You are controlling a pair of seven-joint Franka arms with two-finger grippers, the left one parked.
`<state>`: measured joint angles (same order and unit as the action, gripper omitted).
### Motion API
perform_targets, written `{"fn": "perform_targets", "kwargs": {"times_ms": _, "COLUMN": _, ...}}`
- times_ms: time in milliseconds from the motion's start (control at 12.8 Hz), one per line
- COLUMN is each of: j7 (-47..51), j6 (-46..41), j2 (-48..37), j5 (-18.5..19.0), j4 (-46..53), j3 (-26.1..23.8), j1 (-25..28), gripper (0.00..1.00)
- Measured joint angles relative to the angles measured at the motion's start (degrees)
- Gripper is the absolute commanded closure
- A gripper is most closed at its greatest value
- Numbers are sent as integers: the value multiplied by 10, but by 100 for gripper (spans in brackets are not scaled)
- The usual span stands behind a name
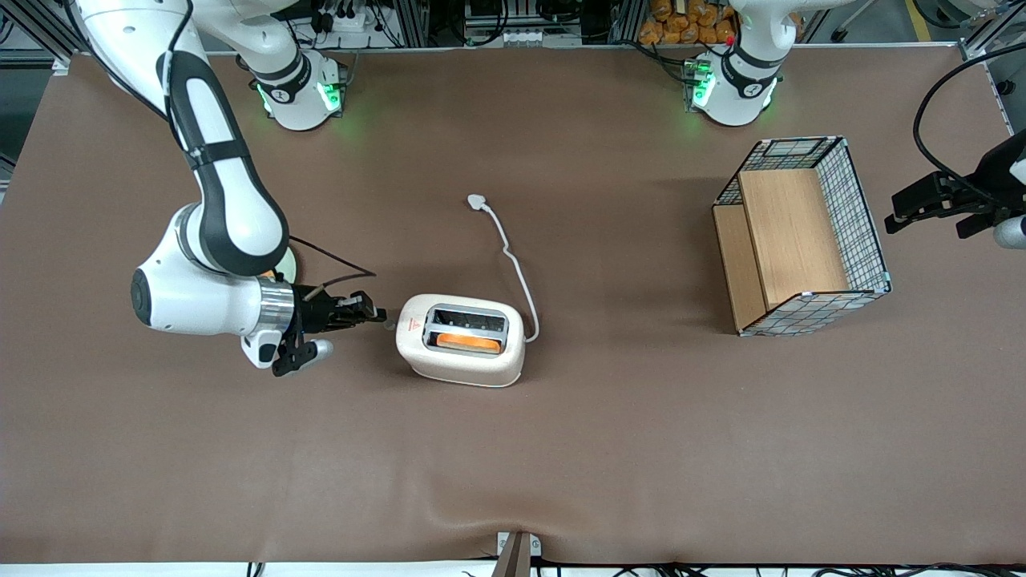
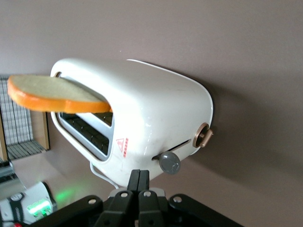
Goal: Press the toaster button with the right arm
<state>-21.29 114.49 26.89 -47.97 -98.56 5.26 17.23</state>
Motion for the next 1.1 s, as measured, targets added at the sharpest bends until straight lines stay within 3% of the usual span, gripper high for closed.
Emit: {"fn": "perform_targets", "kwargs": {"times_ms": 1096, "j7": 16, "j6": 4, "j2": 36, "j5": -31, "j4": -1, "j3": 0, "j1": -4, "gripper": 100}}
